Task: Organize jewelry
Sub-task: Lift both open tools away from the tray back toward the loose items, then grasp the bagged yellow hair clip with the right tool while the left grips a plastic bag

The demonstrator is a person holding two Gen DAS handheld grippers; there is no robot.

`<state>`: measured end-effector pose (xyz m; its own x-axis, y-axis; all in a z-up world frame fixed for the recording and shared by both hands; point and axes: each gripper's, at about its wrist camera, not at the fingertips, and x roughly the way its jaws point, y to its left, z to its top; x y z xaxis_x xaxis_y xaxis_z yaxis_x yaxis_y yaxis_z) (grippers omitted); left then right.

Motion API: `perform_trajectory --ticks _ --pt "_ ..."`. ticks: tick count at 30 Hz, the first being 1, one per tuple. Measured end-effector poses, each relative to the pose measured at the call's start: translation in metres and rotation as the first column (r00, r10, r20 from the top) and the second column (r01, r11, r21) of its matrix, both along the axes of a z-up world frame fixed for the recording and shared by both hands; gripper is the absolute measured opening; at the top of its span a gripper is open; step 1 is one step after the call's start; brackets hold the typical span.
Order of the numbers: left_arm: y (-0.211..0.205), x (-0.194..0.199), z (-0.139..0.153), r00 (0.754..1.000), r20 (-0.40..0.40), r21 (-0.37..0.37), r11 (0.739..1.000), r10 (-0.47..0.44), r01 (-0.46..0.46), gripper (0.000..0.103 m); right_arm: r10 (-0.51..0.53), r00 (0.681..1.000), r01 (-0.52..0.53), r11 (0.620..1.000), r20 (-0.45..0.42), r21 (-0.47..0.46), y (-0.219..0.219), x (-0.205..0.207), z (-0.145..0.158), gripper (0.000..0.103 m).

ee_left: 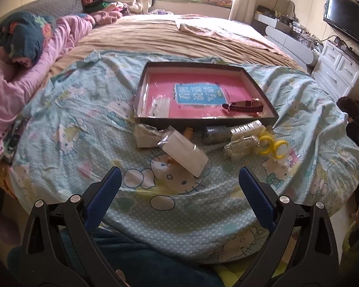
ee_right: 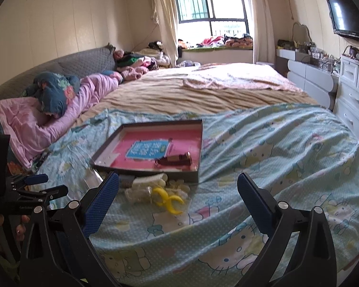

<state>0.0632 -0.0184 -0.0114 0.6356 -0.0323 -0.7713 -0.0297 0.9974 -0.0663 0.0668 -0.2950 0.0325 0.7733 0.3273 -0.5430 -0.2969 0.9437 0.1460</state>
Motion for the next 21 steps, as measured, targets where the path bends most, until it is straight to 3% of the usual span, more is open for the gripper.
perform_trajectory --ticks 11,21 --pt "0.000 0.018 -0.029 0.999 -0.049 -0.021 1.000 -0.002 0.001 0.092 0.029 0.997 -0.032 0.999 -0.076 -0.039 0.011 0.022 -0.032 0.098" --pt "0.003 0.035 -0.037 0.999 -0.053 -0.035 0.999 0.008 -0.010 0.092 0.059 0.989 -0.068 0.996 -0.138 -0.061 0.028 0.038 -0.059 0.098"
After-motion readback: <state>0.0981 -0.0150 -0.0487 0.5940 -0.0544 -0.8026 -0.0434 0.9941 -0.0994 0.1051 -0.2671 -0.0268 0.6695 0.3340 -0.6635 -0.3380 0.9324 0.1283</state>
